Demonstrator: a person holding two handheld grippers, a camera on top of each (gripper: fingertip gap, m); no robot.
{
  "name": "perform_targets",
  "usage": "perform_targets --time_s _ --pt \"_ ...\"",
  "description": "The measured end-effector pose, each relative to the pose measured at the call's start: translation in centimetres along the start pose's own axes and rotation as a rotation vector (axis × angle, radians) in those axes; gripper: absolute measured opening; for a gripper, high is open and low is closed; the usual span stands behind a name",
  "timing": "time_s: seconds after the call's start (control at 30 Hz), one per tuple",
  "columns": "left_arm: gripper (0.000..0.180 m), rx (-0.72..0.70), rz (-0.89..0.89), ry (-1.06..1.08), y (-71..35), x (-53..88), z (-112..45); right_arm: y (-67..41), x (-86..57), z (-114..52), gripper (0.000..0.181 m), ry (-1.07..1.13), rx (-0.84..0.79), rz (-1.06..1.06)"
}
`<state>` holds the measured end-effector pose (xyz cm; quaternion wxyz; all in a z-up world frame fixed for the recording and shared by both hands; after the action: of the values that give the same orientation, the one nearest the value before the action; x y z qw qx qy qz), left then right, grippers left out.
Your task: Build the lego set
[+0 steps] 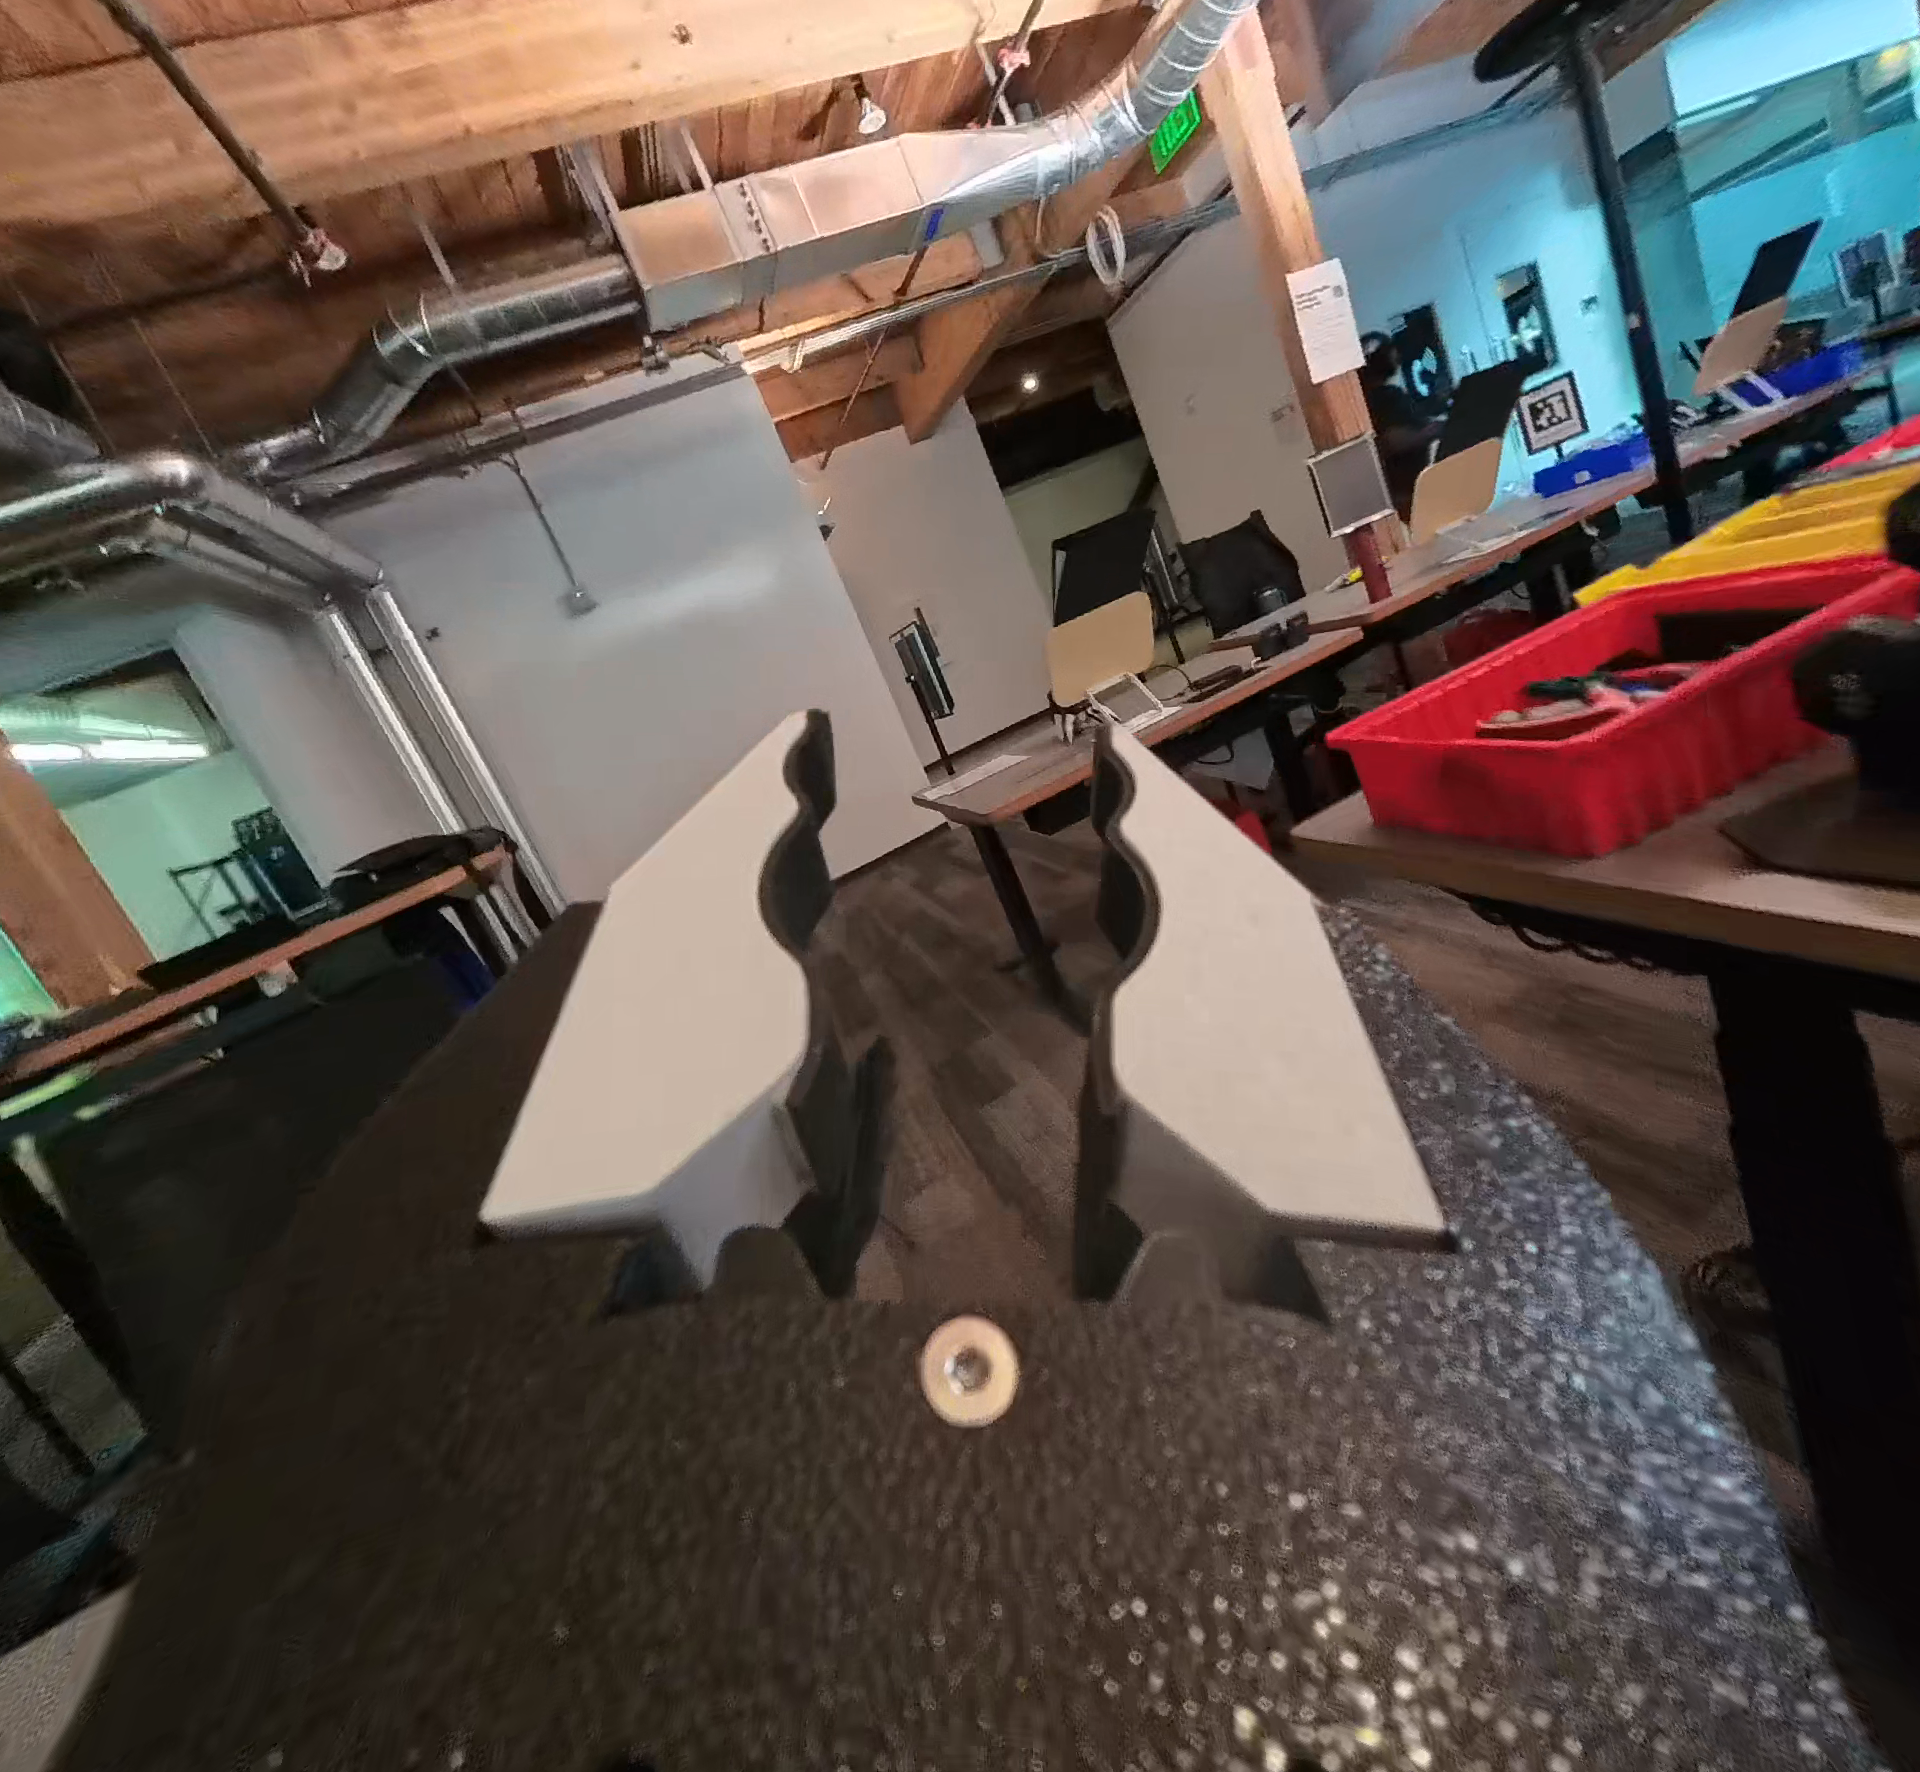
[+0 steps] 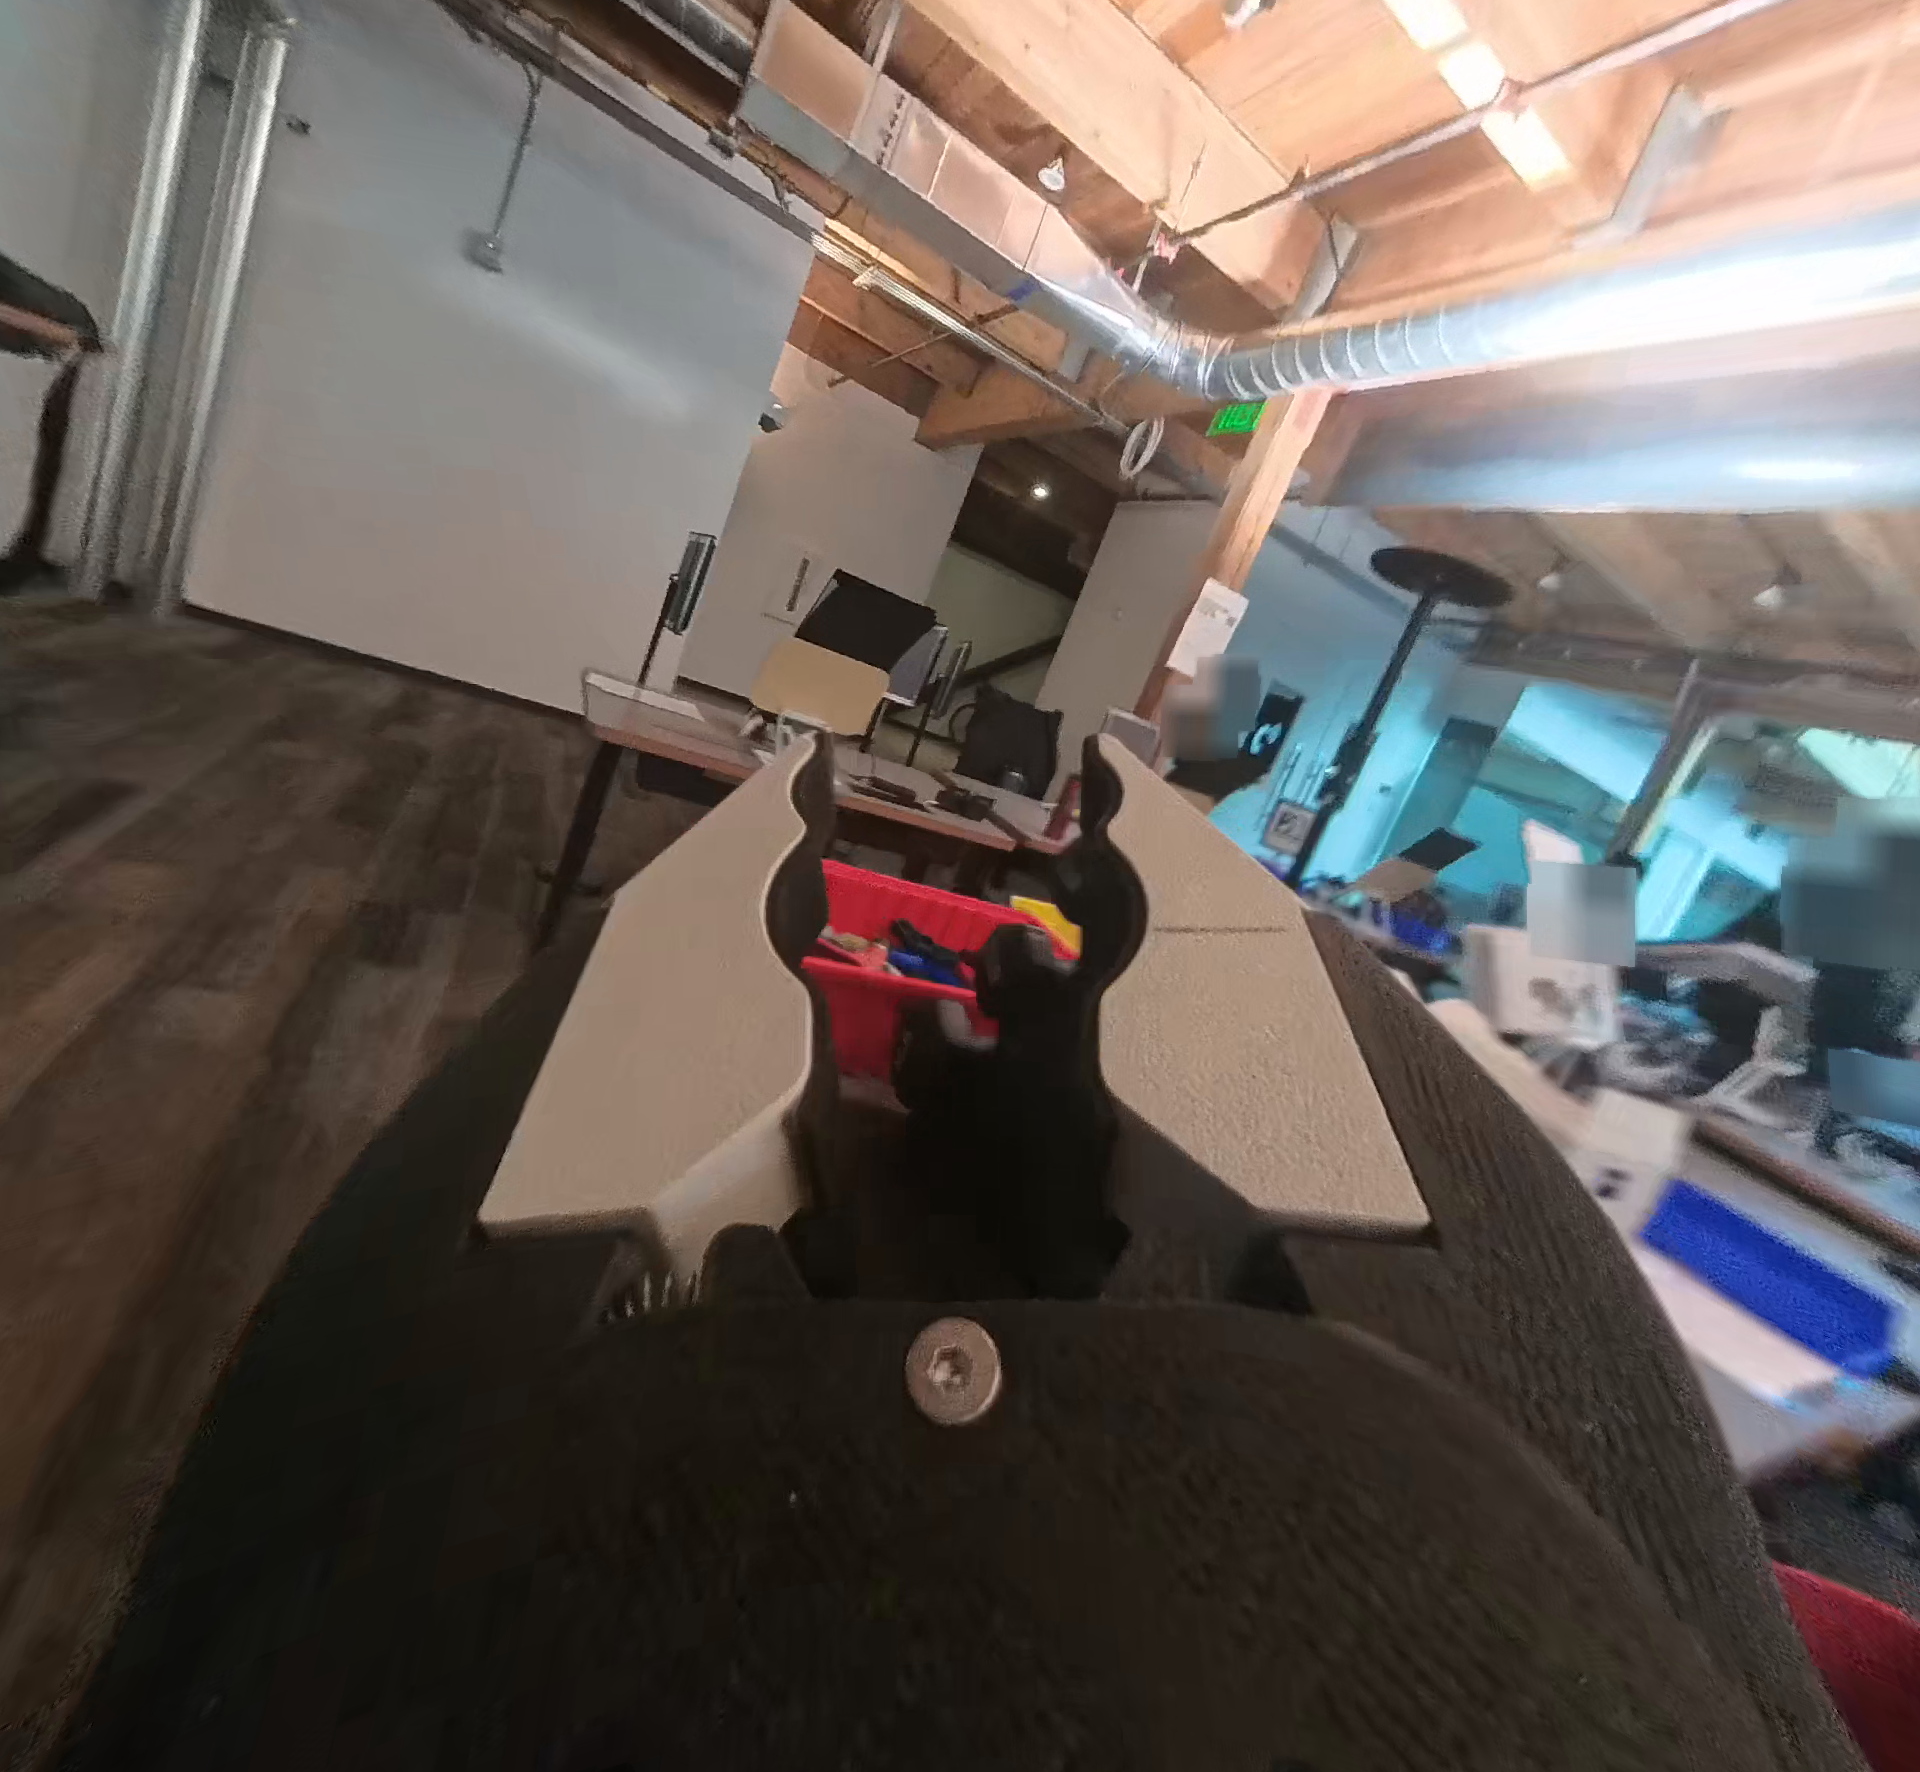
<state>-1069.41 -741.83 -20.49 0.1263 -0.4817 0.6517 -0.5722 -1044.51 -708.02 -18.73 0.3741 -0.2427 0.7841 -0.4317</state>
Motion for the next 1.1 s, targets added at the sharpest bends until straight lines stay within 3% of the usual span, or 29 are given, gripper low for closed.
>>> perform_targets --time_s 0.3,0.53,0.67,0.87,1.1 --pt "0.047 0.117 0.019 -0.059 11.9 4.1 -14.1 4.5 7.5 -17.2 0.045 -0.074 -0.072 -0.086" --pt "0.051 0.120 0.047 -0.162 18.7 11.8 -31.4 7.7 13.4 -34.5 0.044 -0.056 -0.067 -0.099" --pt "0.059 0.095 0.122 -0.060 21.7 12.8 -42.6 7.6 15.8 -43.3 0.044 -0.071 -0.130 -0.030" --pt "0.065 0.117 0.328 0.235 25.8 7.2 -57.2 12.0 18.2 -53.7 0.044 -0.089 -0.062 -0.008" --pt "0.063 0.098 0.376 0.491 29.8 -1.4 -72.5 19.0 17.1 -65.1 0.044 0.004 -0.030 0.063"
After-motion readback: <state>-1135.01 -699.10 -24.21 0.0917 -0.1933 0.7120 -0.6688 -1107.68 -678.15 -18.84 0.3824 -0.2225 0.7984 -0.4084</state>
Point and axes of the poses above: each gripper's, where its closed fingertips meet, z back along the fingers, y out of its underside, x = y × z across the jaws, the point moved 8 cm from there along z, back along the fingers, and after that the axes turned 1 degree about x, right-handed, at the moved point
